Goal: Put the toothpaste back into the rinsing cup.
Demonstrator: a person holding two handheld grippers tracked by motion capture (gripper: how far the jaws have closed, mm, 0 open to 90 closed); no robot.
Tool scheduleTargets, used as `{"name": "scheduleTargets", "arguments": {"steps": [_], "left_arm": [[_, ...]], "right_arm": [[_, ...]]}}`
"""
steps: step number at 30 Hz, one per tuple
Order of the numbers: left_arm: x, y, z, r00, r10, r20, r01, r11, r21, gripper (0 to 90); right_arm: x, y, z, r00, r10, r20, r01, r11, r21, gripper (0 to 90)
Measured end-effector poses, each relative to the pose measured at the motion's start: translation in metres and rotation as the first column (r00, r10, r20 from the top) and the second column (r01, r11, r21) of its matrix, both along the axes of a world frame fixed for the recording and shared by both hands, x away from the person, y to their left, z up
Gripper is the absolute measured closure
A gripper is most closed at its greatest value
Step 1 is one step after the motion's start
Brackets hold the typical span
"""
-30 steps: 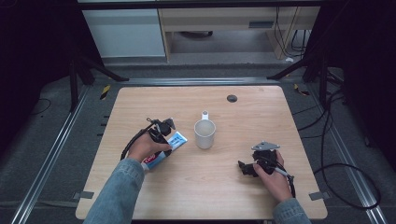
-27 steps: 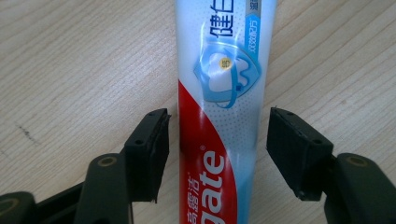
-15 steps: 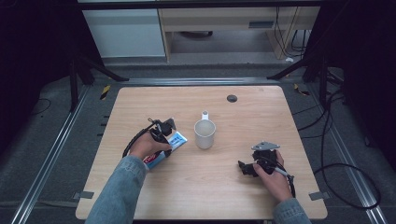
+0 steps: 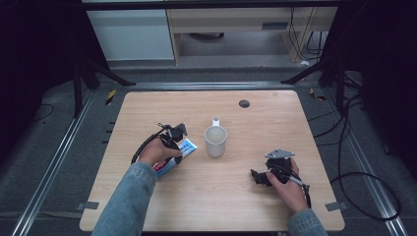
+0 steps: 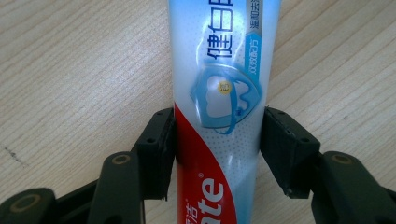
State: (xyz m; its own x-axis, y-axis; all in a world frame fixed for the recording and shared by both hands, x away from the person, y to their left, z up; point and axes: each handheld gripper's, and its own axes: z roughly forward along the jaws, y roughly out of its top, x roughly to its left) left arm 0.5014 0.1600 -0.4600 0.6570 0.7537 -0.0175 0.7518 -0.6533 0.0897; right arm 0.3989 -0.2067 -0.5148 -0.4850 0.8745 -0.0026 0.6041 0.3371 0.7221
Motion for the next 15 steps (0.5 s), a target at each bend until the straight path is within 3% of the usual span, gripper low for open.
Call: {"name": "scheduleTargets", "arguments": {"steps": [15], "left_arm": [[-0.0004, -0.0029, -0.0009, 1.0, -0.007, 0.0, 0.007, 0.9998, 0.016, 52.1]], "right_arm": [[0.0002, -0.0003, -0.0002, 1.0, 0.003, 0.005, -0.003, 1.0, -0.004, 0.4]]}}
